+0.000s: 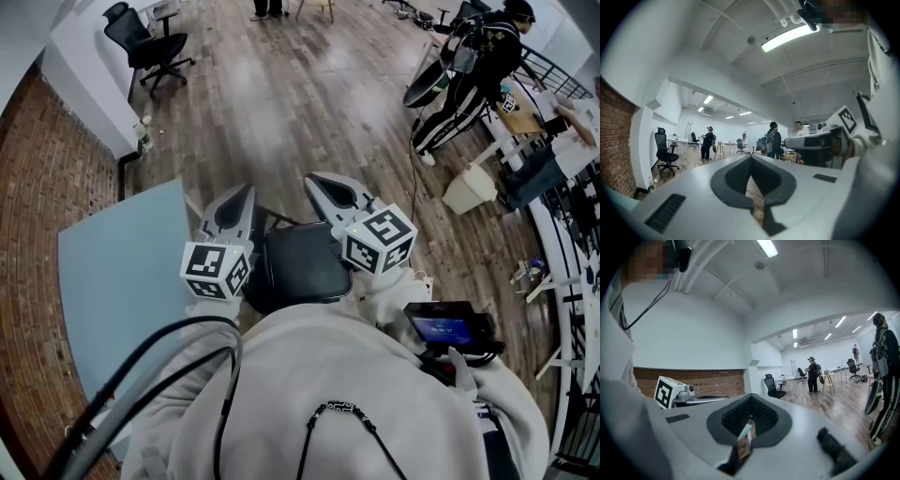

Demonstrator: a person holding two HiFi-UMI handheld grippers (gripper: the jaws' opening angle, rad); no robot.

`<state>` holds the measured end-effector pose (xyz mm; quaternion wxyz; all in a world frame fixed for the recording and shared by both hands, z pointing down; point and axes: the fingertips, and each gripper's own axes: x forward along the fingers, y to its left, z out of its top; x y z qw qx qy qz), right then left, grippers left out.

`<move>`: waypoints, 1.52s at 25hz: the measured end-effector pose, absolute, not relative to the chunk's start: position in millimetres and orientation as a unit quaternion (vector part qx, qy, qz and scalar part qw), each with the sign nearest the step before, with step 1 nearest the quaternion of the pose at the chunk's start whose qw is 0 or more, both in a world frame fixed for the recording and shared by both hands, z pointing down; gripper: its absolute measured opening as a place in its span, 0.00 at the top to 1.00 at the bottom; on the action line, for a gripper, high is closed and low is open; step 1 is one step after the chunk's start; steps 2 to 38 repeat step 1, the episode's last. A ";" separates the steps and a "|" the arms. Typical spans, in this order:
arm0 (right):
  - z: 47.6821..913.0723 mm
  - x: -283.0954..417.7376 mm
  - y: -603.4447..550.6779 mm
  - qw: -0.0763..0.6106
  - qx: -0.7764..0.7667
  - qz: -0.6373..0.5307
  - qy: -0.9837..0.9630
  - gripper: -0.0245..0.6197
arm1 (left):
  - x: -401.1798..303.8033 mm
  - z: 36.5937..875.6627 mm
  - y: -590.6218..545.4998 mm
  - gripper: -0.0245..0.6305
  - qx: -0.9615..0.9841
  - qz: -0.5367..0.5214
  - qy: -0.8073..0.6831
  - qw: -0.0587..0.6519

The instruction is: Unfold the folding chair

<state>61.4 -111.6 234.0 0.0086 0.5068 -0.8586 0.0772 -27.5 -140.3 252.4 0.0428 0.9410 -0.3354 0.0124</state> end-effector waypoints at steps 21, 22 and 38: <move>234.4 62.3 -111.5 0.008 0.507 0.077 -0.859 0.95 | -26.5 252.5 -139.6 0.96 0.941 0.012 -0.335 0.042; 234.4 62.3 -111.5 0.008 0.507 0.077 -0.859 0.95 | -26.5 252.5 -139.6 0.96 0.941 0.012 -0.335 0.042; 234.4 62.3 -111.5 0.008 0.507 0.077 -0.859 0.95 | -26.5 252.5 -139.6 0.96 0.941 0.012 -0.335 0.042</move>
